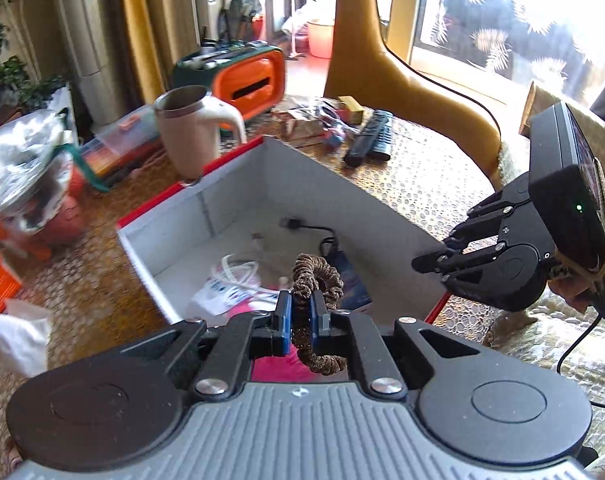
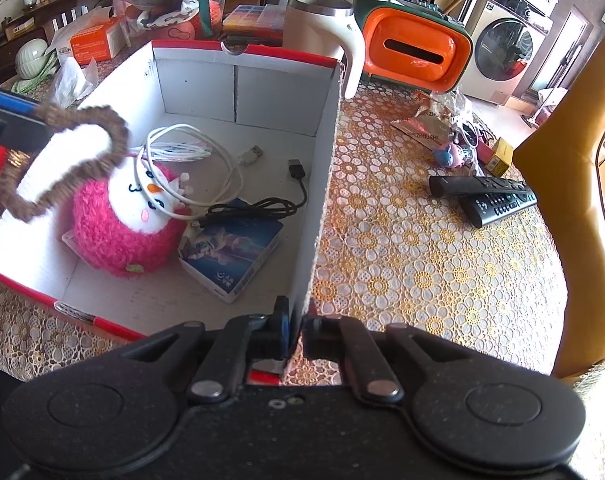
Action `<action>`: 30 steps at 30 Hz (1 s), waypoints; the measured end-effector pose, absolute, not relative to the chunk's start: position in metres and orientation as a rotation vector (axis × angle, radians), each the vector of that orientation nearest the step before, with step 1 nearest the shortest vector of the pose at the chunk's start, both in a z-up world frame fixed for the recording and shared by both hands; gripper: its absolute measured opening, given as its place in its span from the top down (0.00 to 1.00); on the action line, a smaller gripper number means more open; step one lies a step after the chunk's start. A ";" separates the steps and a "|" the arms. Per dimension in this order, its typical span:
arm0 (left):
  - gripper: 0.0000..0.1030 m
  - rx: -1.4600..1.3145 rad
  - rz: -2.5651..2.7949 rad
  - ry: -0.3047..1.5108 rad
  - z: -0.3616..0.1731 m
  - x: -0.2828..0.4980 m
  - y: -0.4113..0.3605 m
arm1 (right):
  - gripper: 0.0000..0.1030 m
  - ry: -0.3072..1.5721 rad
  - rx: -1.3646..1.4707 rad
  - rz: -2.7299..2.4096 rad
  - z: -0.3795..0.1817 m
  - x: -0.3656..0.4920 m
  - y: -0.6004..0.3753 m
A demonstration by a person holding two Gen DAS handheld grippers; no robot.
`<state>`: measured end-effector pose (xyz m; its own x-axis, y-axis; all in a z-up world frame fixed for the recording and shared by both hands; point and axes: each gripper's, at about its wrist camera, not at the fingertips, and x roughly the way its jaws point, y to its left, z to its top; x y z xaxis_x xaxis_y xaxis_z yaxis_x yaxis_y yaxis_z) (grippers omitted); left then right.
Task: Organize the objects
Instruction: 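Carry the brown cord into the shoebox and open the left tool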
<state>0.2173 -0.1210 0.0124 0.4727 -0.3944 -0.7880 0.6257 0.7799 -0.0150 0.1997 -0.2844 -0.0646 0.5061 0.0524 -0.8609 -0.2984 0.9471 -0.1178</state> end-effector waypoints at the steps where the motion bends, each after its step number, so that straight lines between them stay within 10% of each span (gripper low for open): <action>1: 0.93 0.300 -0.649 0.879 0.009 0.219 -0.128 | 0.95 1.021 -0.263 0.215 -0.064 0.200 -0.285; 30: 0.92 0.391 -0.710 1.050 -0.076 0.247 -0.203 | 0.95 1.021 -0.245 0.231 -0.065 0.198 -0.288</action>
